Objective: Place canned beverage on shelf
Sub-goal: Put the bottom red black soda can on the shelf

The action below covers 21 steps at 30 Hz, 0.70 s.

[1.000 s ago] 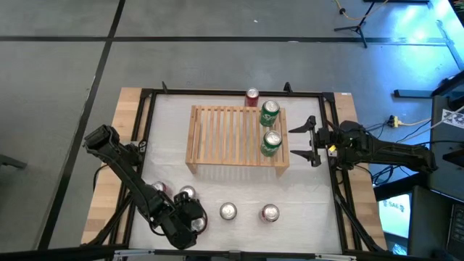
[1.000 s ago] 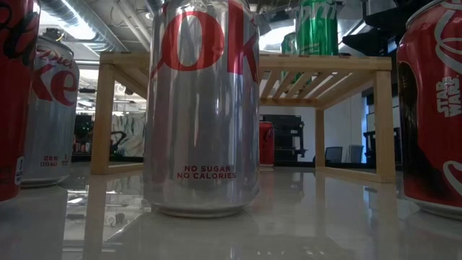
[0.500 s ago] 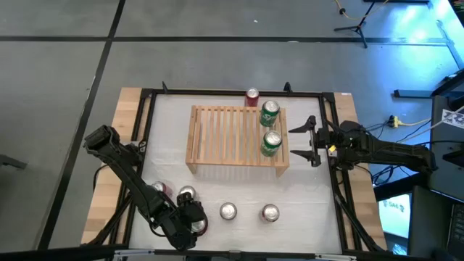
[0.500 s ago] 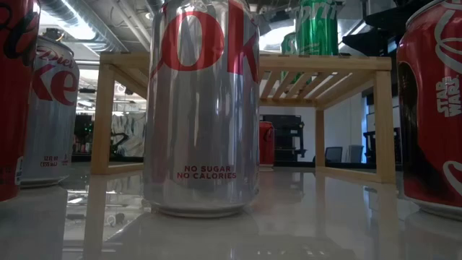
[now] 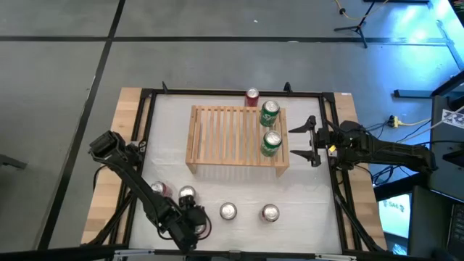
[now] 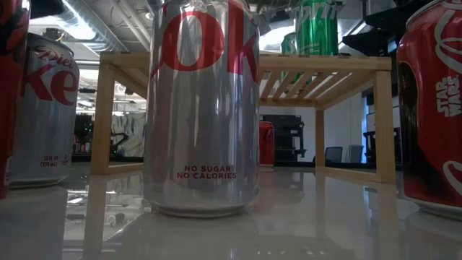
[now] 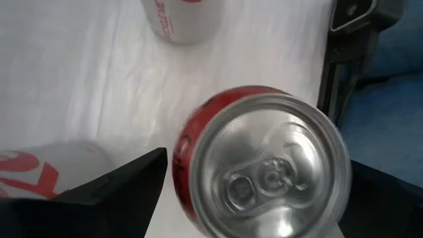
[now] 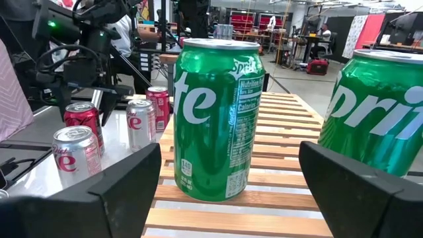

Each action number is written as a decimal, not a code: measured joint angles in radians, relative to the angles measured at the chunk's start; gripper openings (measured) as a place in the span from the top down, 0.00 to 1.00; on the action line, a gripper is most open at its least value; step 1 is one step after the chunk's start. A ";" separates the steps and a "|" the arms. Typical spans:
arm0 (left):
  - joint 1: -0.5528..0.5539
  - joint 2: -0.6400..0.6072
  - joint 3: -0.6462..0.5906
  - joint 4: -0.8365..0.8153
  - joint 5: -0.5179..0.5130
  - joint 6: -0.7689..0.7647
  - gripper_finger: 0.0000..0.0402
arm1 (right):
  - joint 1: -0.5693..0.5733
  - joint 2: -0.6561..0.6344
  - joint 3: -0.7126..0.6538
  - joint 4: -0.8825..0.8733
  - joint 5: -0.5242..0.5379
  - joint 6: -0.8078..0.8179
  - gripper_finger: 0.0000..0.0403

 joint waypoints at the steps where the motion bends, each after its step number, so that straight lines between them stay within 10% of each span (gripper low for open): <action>1: 0.001 0.002 0.000 0.003 0.005 -0.002 0.09 | 0.000 0.000 0.000 0.000 0.000 0.000 0.12; 21: 0.004 0.002 0.000 0.097 -0.063 -0.005 0.09 | 0.000 0.000 0.000 0.000 0.000 0.000 0.12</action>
